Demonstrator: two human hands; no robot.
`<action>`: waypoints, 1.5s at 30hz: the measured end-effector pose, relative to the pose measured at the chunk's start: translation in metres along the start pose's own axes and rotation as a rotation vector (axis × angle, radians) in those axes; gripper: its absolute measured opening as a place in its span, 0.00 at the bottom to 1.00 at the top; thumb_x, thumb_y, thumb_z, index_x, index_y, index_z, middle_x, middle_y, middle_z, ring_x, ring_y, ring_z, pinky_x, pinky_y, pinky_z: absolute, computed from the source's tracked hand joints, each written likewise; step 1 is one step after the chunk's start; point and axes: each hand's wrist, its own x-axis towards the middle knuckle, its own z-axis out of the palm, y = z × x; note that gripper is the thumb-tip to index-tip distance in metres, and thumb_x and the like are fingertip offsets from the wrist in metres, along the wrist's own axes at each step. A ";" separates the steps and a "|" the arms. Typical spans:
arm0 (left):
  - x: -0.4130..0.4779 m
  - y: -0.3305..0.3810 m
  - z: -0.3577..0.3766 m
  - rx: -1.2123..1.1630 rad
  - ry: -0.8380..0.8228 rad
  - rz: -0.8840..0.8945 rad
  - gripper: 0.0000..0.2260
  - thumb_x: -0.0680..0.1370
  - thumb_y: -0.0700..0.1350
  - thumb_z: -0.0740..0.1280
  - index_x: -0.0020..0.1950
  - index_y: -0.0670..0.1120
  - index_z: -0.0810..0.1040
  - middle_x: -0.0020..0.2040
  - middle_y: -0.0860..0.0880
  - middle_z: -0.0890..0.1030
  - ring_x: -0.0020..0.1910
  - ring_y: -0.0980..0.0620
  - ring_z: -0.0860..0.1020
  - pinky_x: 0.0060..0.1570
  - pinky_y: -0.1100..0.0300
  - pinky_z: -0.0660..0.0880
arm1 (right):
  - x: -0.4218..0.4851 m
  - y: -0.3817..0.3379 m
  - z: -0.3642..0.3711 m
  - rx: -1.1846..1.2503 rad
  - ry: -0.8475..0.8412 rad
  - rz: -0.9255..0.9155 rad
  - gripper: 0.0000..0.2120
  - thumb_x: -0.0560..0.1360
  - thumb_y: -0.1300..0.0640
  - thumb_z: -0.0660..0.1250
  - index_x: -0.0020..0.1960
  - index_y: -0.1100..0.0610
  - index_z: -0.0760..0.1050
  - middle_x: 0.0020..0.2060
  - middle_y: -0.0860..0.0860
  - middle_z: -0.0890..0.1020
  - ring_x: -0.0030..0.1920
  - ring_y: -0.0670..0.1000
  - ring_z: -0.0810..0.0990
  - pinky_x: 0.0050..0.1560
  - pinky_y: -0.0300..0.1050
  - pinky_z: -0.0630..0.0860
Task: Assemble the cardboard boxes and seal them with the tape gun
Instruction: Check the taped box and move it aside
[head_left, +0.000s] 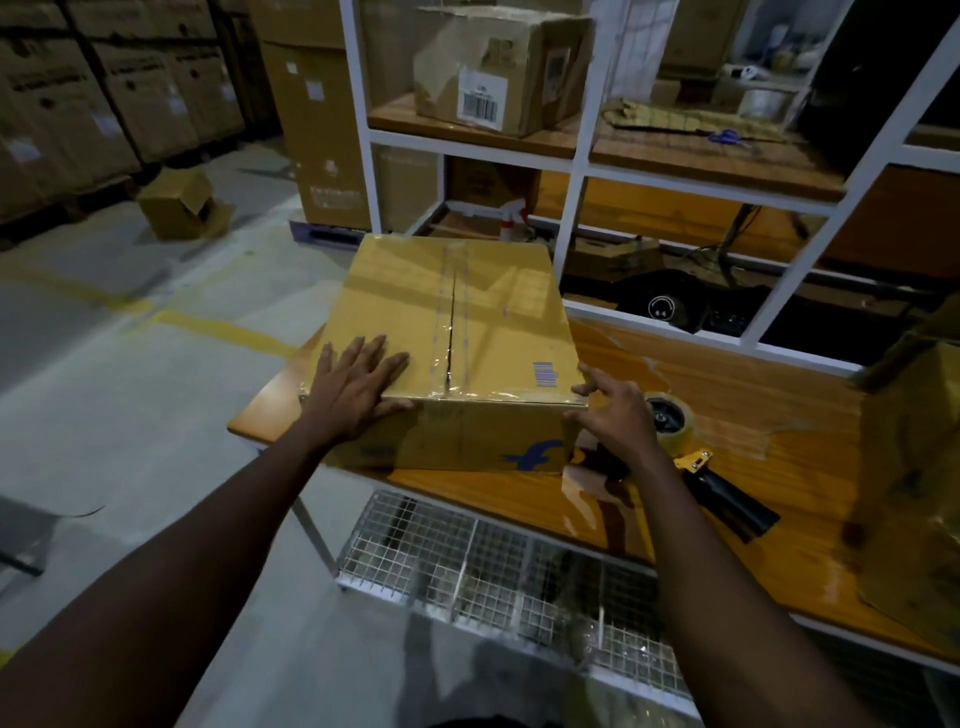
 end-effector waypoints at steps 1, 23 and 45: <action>-0.004 -0.014 0.001 -0.015 0.005 -0.027 0.42 0.73 0.76 0.40 0.78 0.54 0.63 0.78 0.41 0.62 0.75 0.37 0.61 0.69 0.34 0.56 | 0.001 -0.002 0.002 0.008 0.006 0.031 0.32 0.66 0.48 0.79 0.68 0.46 0.74 0.60 0.41 0.80 0.65 0.54 0.71 0.59 0.57 0.72; -0.056 -0.011 0.058 -0.466 0.249 -0.218 0.48 0.62 0.55 0.81 0.76 0.54 0.59 0.78 0.42 0.52 0.72 0.29 0.56 0.61 0.31 0.69 | -0.046 -0.072 0.102 -0.267 0.210 0.223 0.50 0.64 0.43 0.80 0.78 0.46 0.57 0.79 0.52 0.46 0.76 0.64 0.53 0.67 0.62 0.67; -0.114 0.043 0.013 -0.495 0.533 -0.251 0.44 0.57 0.44 0.82 0.70 0.52 0.68 0.71 0.39 0.63 0.67 0.30 0.65 0.61 0.35 0.69 | -0.132 -0.090 0.035 -0.273 0.467 0.097 0.45 0.57 0.48 0.84 0.70 0.45 0.69 0.74 0.50 0.63 0.68 0.62 0.65 0.44 0.49 0.75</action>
